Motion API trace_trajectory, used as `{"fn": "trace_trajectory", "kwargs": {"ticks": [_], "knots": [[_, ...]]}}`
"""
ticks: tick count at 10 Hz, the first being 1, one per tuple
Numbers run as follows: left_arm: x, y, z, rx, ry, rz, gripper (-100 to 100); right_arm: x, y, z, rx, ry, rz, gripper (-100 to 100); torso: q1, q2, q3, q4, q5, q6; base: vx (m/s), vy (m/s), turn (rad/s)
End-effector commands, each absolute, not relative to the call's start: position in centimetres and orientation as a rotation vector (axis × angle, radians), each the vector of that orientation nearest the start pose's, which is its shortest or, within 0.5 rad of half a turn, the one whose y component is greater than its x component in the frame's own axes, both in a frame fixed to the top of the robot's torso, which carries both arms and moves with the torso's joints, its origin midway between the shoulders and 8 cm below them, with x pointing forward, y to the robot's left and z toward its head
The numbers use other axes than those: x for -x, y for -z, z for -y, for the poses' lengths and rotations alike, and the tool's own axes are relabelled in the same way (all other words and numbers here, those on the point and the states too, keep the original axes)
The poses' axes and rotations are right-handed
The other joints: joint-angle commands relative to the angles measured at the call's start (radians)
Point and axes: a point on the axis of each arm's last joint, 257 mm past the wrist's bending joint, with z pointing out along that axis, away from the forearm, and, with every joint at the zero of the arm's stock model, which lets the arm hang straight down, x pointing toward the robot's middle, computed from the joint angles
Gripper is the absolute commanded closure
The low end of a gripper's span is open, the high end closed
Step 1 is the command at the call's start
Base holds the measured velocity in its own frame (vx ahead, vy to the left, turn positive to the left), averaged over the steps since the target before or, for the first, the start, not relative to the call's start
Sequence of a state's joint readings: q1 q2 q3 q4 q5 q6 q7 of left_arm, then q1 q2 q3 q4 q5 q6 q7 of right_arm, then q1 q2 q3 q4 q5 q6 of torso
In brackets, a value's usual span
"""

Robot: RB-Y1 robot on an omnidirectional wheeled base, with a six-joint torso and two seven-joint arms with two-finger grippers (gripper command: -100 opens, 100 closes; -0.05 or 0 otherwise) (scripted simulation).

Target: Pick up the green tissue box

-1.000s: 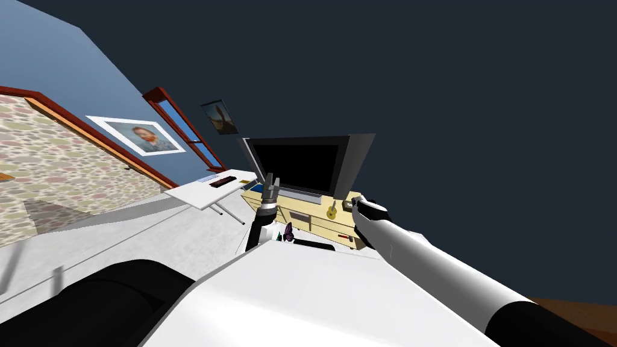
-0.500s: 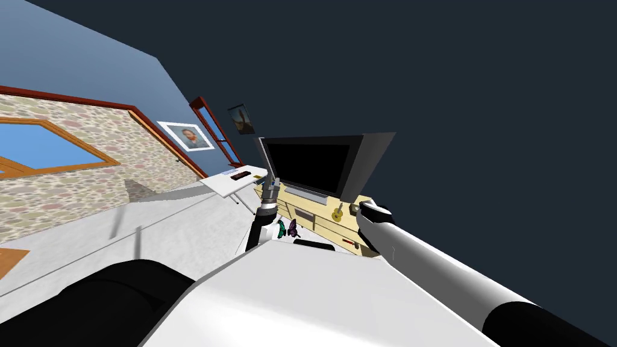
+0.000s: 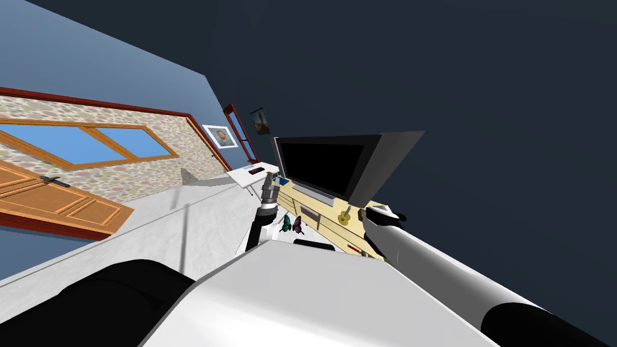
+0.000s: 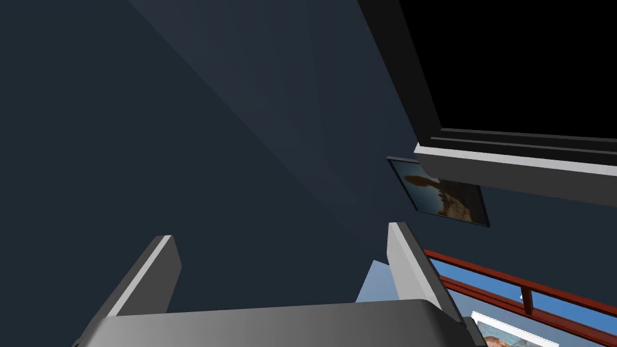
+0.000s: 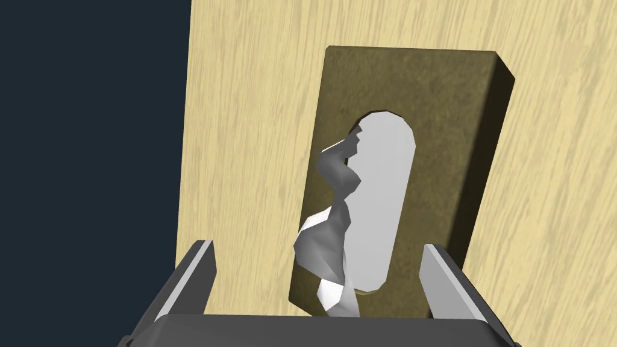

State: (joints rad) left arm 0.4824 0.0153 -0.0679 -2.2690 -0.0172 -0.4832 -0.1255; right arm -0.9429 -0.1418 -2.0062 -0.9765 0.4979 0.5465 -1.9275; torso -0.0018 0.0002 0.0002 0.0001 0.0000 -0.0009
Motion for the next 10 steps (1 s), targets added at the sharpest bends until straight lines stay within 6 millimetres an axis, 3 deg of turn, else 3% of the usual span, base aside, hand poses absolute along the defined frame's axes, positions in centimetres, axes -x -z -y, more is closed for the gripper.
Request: {"fn": "trace_trajectory", "kwargs": {"ticks": [1, 2, 3, 7, 8, 9, 10], "knots": [[-35.3, -2.1, -25.2, 0.603, 1.248, -0.676, 0, -44.5, 41.5, 56.1, 1.596, 0.991, -2.311, -100, 0.000, 0.000, 0.000, 0.000, 0.000, 0.000, -0.018, -0.006, 0.173], [-35.3, -2.1, -25.2, 0.604, 1.248, -0.676, 0, -45.0, 41.6, 55.9, 1.601, 0.987, -2.307, -100, 0.000, 0.000, 0.000, 0.000, 0.000, 0.001, -0.006, -0.003, 0.007], [-35.3, -2.1, -25.2, 0.604, 1.248, -0.676, 0, -44.9, 41.6, 55.9, 1.601, 0.988, -2.307, 100, 0.000, -0.001, -0.001, 0.000, 0.000, 0.001, 0.000, 0.000, 0.000], [-35.3, -2.1, -25.2, 0.604, 1.248, -0.676, 0, -44.9, 41.6, 55.9, 1.603, 0.987, -2.307, 100, 0.000, -0.001, -0.001, 0.000, 0.000, 0.001, 0.000, 0.000, 0.000], [-35.3, -2.1, -25.2, 0.604, 1.248, -0.676, 0, -44.9, 41.6, 55.9, 1.602, 0.987, -2.307, 0, 0.000, -0.001, -0.001, 0.000, 0.000, 0.001, 0.000, 0.000, 0.000], [-35.3, -2.1, -25.2, 0.604, 1.248, -0.676, 0, -46.2, 41.8, 53.9, 1.640, 0.965, -2.275, 100, 0.000, -0.001, -0.001, 0.000, 0.000, 0.001, 0.019, 0.000, -0.348], [-35.3, -2.1, -25.2, 0.604, 1.247, -0.676, 0, -47.9, 42.0, 51.6, 1.673, 0.943, -2.235, 100, 0.000, -0.002, -0.001, -0.001, 0.000, 0.004, 0.040, 0.002, -0.432]]}}
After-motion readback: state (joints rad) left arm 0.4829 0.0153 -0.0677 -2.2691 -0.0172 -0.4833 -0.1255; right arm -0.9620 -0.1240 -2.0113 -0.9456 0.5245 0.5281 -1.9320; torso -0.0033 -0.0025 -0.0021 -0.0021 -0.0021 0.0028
